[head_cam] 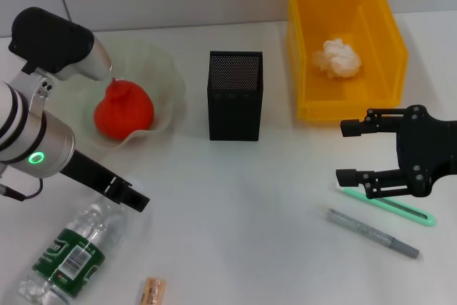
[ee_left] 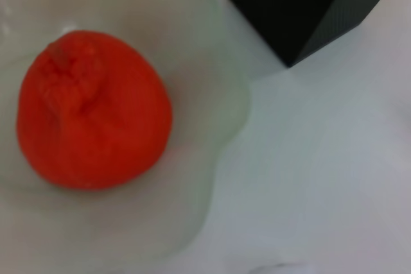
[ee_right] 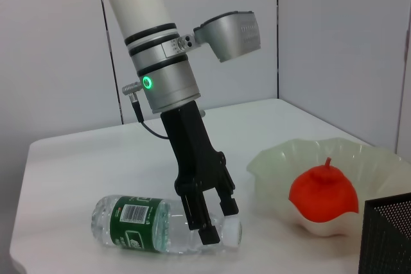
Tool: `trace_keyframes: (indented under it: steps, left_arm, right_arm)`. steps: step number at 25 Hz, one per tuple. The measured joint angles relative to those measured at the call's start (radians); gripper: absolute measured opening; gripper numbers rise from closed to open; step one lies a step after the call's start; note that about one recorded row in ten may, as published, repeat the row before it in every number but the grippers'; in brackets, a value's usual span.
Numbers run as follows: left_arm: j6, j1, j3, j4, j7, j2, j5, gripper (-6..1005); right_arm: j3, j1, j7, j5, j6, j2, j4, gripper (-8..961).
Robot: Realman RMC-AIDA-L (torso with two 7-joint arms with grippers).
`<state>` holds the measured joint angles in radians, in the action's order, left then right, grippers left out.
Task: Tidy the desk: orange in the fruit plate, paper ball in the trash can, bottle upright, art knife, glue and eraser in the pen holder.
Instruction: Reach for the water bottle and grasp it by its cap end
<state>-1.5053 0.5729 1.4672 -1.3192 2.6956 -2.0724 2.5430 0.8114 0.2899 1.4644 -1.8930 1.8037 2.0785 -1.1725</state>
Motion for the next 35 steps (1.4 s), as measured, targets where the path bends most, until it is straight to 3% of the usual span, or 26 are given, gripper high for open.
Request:
trace_keyframes:
  steps: [3, 4, 18, 35]
  left_arm:
    - [0.006, 0.002, 0.019, -0.001, 0.011, 0.0, 0.022, 808]
    - [0.014, 0.012, 0.063, -0.002, 0.046, 0.0, 0.074, 808]
    - [0.048, 0.014, 0.136, -0.001, 0.079, -0.004, 0.125, 807]
    - [0.059, 0.016, 0.171, 0.003, 0.093, -0.006, 0.128, 806]
  right_arm:
    - [-0.001, 0.0, -0.001, 0.0, 0.0, 0.0, 0.001, 759]
    - [-0.001, 0.0, -0.001, 0.0, 0.0, 0.0, 0.001, 759]
    - [-0.003, 0.003, 0.001, 0.0, 0.0, 0.0, 0.002, 759]
    - [-0.003, 0.009, 0.0, 0.0, 0.0, 0.0, 0.005, 759]
